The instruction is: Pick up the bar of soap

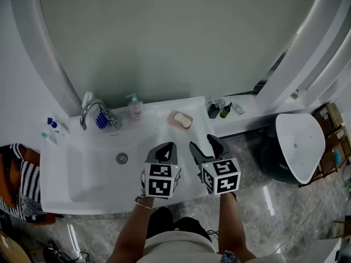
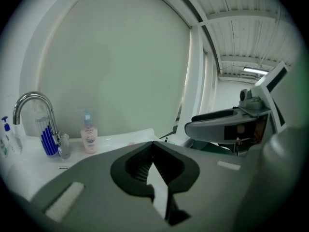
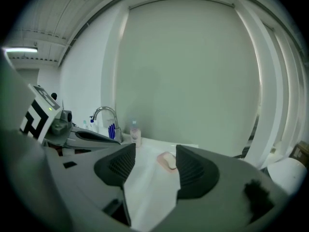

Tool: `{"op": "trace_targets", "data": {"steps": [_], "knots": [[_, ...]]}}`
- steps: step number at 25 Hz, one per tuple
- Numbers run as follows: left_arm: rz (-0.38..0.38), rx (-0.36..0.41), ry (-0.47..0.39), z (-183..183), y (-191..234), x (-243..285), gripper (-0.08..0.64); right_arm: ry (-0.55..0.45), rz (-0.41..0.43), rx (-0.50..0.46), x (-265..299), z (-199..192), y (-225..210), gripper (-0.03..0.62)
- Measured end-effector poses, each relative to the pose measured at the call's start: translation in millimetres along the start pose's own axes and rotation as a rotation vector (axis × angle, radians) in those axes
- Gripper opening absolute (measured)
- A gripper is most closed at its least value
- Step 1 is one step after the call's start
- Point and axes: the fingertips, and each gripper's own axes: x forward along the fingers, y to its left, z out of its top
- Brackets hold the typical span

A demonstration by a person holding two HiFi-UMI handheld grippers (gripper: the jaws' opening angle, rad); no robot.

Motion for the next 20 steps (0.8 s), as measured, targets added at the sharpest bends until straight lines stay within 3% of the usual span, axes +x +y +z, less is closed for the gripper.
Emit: {"op": "trace_targets", "data": {"steps": [9,20], "knots": [[-0.056,-0.026,0.055,-5.4,13.2,30.9,0.011,0.109,0.028,-0.059,46.7,-2.2,-9.7,0.253],[-0.039,-0.104,0.099,-7.6,38.9,75.0,0.021,0.236,0.099,-0.087,116.5,-17.1,-33.9,0.253]]}}
